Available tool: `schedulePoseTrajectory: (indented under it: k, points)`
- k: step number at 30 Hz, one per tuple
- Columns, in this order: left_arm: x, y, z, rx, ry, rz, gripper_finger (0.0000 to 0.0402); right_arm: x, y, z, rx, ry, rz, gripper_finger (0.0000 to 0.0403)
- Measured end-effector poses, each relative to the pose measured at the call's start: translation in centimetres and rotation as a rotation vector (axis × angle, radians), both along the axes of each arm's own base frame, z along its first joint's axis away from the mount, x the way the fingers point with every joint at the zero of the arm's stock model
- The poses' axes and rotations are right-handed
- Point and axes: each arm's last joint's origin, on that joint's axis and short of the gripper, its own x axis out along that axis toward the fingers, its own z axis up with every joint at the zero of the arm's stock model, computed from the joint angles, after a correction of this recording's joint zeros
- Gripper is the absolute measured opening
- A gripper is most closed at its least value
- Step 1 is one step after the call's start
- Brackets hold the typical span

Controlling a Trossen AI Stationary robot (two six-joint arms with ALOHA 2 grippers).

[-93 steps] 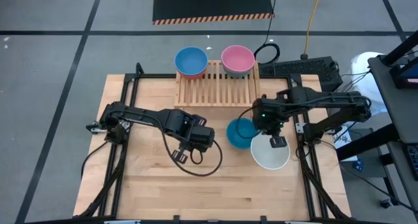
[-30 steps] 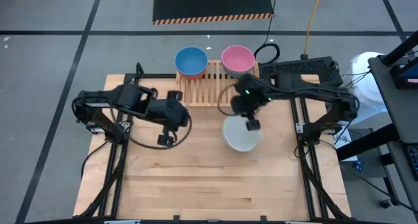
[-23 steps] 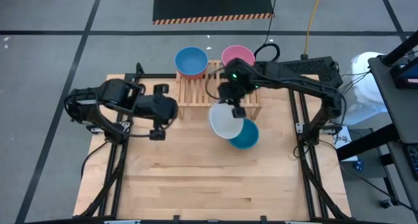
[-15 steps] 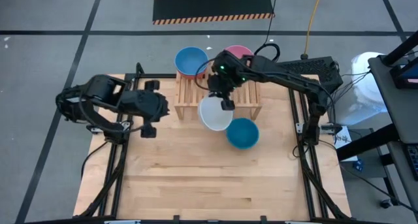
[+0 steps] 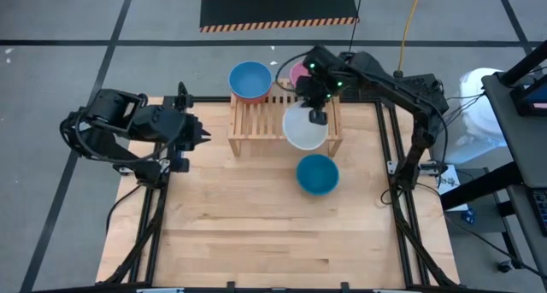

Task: Place and stack bowls onto a shelf
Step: Put the white bowl on the shelf

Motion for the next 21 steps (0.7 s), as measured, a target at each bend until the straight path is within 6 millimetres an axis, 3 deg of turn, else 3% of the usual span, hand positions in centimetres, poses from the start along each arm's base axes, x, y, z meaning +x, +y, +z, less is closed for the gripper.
schedulePoseTrajectory:
  k: [10, 21]
  points:
    - [0.0, 0.0, 0.0, 0.004, 0.002, -0.005, 0.0056, -2.6, -1.5, -1.2, 0.076, 0.162, -0.047, 0.0]
    - [0.0, 0.0, 0.0, 0.003, 0.001, -0.004, 0.0056, -3.1, -3.2, -3.9, 0.079, 0.222, -0.025, 0.0]
